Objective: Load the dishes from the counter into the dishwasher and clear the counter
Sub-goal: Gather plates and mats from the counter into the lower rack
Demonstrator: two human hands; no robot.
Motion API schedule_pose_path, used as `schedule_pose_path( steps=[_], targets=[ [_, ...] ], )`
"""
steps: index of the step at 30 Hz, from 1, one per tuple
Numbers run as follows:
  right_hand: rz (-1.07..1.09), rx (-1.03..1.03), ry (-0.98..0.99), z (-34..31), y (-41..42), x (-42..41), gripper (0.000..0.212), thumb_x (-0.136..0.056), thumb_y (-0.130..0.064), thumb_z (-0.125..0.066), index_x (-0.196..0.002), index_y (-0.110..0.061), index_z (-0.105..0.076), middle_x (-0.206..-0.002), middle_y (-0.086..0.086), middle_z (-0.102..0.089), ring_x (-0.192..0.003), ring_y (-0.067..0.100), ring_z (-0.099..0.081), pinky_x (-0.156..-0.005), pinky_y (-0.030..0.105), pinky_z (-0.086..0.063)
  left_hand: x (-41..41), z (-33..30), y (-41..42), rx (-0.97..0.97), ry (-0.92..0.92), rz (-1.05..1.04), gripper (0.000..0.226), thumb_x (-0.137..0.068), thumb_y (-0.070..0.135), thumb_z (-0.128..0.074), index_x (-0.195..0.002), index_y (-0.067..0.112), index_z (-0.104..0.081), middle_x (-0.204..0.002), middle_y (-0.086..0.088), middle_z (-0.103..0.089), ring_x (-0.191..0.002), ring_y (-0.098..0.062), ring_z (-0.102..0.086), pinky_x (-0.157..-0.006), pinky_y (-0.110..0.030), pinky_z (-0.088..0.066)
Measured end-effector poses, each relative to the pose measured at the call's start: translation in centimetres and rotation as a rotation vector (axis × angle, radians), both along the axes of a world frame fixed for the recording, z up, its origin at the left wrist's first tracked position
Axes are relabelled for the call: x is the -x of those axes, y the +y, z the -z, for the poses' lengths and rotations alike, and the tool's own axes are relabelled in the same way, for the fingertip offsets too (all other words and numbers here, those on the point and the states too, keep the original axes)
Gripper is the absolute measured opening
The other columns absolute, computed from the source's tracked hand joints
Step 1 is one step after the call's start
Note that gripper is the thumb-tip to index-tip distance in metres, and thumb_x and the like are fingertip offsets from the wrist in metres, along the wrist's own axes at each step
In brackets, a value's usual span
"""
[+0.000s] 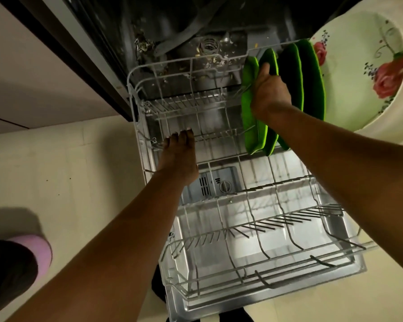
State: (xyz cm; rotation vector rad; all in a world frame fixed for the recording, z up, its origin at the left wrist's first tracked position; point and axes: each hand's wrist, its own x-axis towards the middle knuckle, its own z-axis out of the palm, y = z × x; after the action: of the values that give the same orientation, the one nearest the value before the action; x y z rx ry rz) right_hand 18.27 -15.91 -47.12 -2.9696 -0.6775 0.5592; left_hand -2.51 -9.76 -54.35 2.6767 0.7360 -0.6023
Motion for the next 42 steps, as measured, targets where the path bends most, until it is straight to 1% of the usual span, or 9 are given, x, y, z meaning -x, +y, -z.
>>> schedule_pose_path(
  steps=[4,8,13,18,20,23,30,36,42],
  targets=[
    [-0.031,-0.046,-0.004,1.7,-0.4,0.2,0.054,-0.102,-0.005,-0.03,-0.152,-0.003,-0.01,-0.137,0.024,-0.047,-0.123,0.039,-0.05,-0.097,0.042,-0.042,0.1,0.3,0.0,-0.025,-0.025,0.011,0.098,-0.083,0.029,-0.068,-0.152,0.001,-0.003,-0.153,-0.017,-0.023,-0.14,-0.034,-0.025,-0.119,-0.045,-0.016],
    [-0.046,-0.311,-0.042,1.2,-0.4,1.4,0.047,-0.103,-0.01,-0.022,-0.15,-0.003,-0.022,-0.148,0.018,-0.035,-0.132,0.031,-0.041,-0.104,0.038,-0.037,0.1,0.0,0.3,0.036,-0.008,0.0,0.1,-0.085,0.025,-0.067,-0.153,0.002,0.003,-0.158,-0.019,-0.012,-0.145,-0.035,-0.013,-0.121,-0.045,-0.01],
    [-0.189,-0.428,-0.234,-0.8,-2.8,6.7,0.063,-0.095,0.004,-0.037,-0.153,-0.002,-0.013,-0.16,0.018,-0.014,-0.148,0.029,-0.014,-0.117,0.03,-0.018,1.5,-1.6,-0.2,0.069,-0.155,-0.095,0.081,-0.093,0.014,-0.053,-0.153,0.005,0.002,-0.161,-0.018,-0.004,-0.148,-0.033,-0.001,-0.122,-0.041,-0.004],
    [-0.247,-0.438,-0.221,-2.4,-7.4,13.8,0.059,-0.08,0.015,-0.054,-0.138,0.011,-0.039,-0.141,0.032,-0.042,-0.132,0.042,-0.041,-0.109,0.046,-0.04,3.8,-6.2,-2.3,-0.057,-0.246,-0.058,0.066,-0.084,0.002,-0.058,-0.145,0.003,-0.036,-0.144,-0.019,-0.044,-0.139,-0.034,-0.033,-0.117,-0.046,-0.025],
    [-0.324,-0.341,-0.175,-3.6,-9.7,16.1,0.06,-0.077,0.012,-0.063,-0.134,0.01,-0.044,-0.136,0.03,-0.048,-0.127,0.042,-0.047,-0.104,0.049,-0.045,4.4,-8.8,-3.1,-0.069,-0.178,-0.022,0.06,-0.087,0.01,-0.057,-0.144,0.01,-0.037,-0.145,-0.011,-0.044,-0.137,-0.028,-0.035,-0.116,-0.042,-0.025],
    [-0.378,-0.207,-0.095,-7.7,-12.3,17.7,0.066,-0.07,0.009,-0.073,-0.132,0.007,-0.048,-0.133,0.027,-0.053,-0.121,0.042,-0.053,-0.097,0.05,-0.05,5.8,-14.3,-4.3,-0.066,-0.099,-0.036,0.054,-0.094,0.016,-0.049,-0.146,0.017,-0.033,-0.15,-0.005,-0.035,-0.14,-0.024,-0.029,-0.117,-0.041,-0.019],
    [-0.483,-0.04,-0.078,-19.4,-15.0,20.7,0.07,-0.051,0.009,-0.081,-0.118,0.001,-0.062,-0.115,0.021,-0.063,-0.099,0.035,-0.064,-0.081,0.044,-0.057,9.7,-27.5,-6.9,-0.09,-0.101,-0.086,0.047,-0.096,0.023,-0.045,-0.142,0.018,-0.035,-0.145,-0.006,-0.038,-0.134,-0.025,-0.035,-0.114,-0.049,-0.024],
    [-0.614,0.005,-0.137,-30.4,-15.3,24.3,0.07,-0.043,0.008,-0.084,-0.11,0.001,-0.065,-0.108,0.024,-0.065,-0.089,0.037,-0.066,-0.071,0.045,-0.059,14.5,-39.2,-8.1,-0.01,-0.148,-0.214,0.051,-0.098,0.024,-0.045,-0.147,0.019,-0.03,-0.153,-0.004,-0.028,-0.142,-0.024,-0.023,-0.119,-0.049,-0.012],
    [-0.697,-0.115,-0.2,-39.3,-13.2,27.5,0.071,-0.033,-0.002,-0.089,-0.101,-0.009,-0.069,-0.095,0.012,-0.068,-0.078,0.025,-0.068,-0.063,0.035,-0.057,18.7,-48.2,-7.6,-0.073,-0.178,-0.288,0.053,-0.095,0.021,-0.048,-0.146,0.017,-0.032,-0.154,-0.006,-0.029,-0.141,-0.027,-0.025,-0.119,-0.047,-0.014]
  ],
)
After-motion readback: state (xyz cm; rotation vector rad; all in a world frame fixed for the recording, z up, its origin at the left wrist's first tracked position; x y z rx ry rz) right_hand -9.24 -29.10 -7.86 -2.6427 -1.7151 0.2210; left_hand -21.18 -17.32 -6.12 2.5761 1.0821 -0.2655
